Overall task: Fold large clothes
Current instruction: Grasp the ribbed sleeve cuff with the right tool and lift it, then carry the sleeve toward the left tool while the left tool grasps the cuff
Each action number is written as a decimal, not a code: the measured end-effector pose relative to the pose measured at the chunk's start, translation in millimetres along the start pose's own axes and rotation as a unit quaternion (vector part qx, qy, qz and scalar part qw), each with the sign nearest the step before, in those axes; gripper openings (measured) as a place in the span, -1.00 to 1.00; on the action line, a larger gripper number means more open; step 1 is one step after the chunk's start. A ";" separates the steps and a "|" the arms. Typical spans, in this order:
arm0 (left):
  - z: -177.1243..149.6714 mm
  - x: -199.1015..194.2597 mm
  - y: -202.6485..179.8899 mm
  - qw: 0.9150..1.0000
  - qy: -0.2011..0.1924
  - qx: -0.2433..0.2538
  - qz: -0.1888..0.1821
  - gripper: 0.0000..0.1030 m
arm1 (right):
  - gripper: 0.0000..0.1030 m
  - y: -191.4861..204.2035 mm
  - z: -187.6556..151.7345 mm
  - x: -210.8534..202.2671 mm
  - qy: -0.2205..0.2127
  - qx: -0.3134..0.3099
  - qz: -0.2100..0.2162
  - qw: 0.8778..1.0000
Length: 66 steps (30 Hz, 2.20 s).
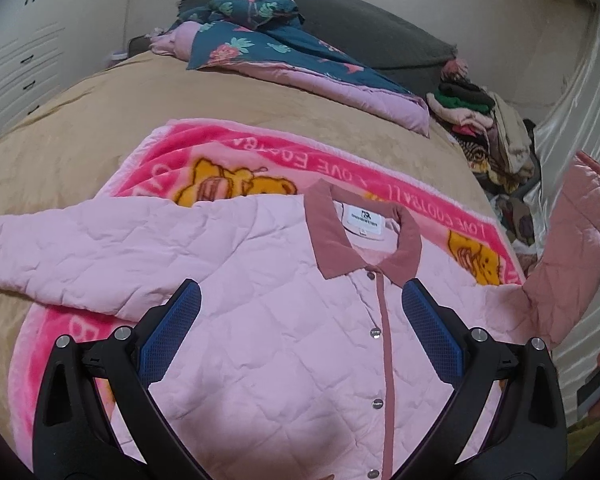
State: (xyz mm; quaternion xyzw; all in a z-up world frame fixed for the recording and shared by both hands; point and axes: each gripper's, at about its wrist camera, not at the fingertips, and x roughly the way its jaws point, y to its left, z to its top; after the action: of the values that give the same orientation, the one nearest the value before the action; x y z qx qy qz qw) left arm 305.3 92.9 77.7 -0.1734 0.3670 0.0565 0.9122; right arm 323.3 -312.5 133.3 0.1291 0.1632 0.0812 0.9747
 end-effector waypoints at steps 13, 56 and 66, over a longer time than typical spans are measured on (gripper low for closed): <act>7.2 -8.5 40.6 0.998 -0.005 -0.059 -0.028 0.83 | -0.55 86.9 -2.8 18.1 0.008 -0.014 0.081 0.997; -54.0 79.1 108.0 0.950 0.072 -0.236 -0.193 0.83 | 0.24 235.6 -231.0 98.4 0.283 -0.099 0.253 0.920; -81.7 122.2 78.3 0.951 0.130 -0.211 -0.184 0.34 | 0.41 170.7 -196.6 70.0 0.263 -0.091 0.210 0.937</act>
State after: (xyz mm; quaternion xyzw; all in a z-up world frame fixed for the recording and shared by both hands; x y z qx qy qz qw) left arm 322.6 133.8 -82.8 -0.4319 0.4242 -0.0596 0.7937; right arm 302.2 -91.4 -19.6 0.0457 0.3746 0.3297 0.8654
